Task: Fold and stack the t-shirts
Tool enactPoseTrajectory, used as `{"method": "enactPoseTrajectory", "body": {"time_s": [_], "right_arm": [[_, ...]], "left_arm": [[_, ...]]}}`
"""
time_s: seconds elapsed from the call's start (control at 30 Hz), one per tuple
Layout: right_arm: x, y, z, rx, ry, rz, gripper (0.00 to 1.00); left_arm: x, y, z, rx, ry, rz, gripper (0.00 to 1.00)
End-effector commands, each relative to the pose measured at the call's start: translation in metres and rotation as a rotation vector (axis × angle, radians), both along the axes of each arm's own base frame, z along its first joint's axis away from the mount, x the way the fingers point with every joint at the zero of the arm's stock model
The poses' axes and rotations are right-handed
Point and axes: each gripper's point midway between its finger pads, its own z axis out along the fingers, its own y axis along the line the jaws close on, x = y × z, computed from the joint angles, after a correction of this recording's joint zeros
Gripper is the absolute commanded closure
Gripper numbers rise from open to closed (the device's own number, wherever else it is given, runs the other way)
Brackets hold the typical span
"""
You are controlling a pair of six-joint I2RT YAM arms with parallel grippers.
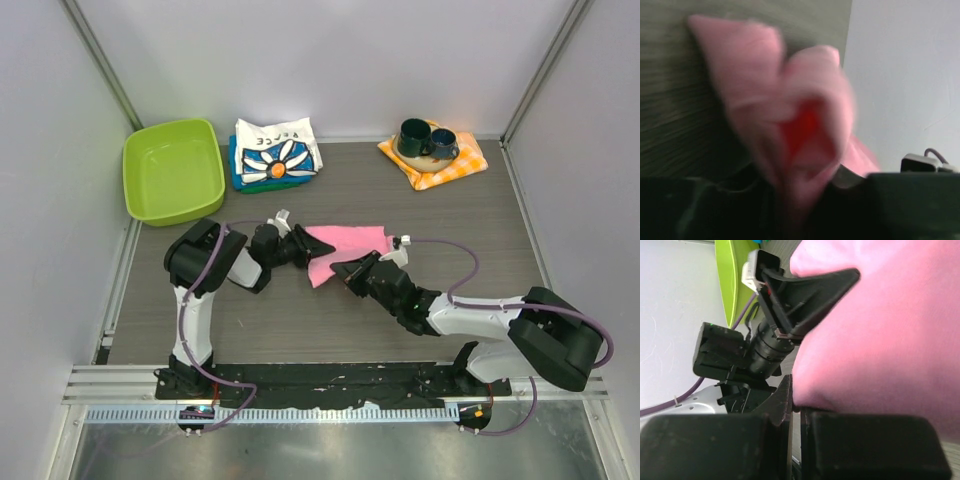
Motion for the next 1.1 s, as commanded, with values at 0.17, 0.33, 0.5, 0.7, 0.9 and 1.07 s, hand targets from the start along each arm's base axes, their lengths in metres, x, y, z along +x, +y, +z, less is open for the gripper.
{"method": "enactPoseTrajectory", "body": {"time_s": [0.17, 0.33, 0.5, 0.7, 0.9, 1.07], "right_arm": [[0.003, 0.003, 0.044, 0.063, -0.101, 0.002, 0.99], [-0.003, -0.002, 0.058, 0.073, -0.151, 0.017, 0.99], [-0.013, -0.015, 0.05, -0.072, -0.161, 0.049, 0.05], [-0.033, -0.056, 0.028, -0.123, -0.163, 0.018, 0.04], [-0.048, -0.086, 0.005, -0.151, -0.161, -0.006, 0.02], [-0.052, -0.087, 0.001, -0.174, -0.169, 0.015, 0.02]], "left_arm": [[0.008, -0.003, -0.02, 0.057, 0.009, 0.001, 1.0], [0.025, -0.009, -0.004, 0.094, -0.033, -0.022, 1.0], [0.047, -0.014, 0.011, 0.174, -0.079, -0.082, 1.0], [0.084, -0.025, 0.052, 0.263, -0.199, -0.156, 1.0], [0.138, -0.034, 0.092, 0.342, -0.28, -0.182, 1.0], [0.184, -0.035, 0.115, 0.364, -0.326, -0.177, 1.0]]}}
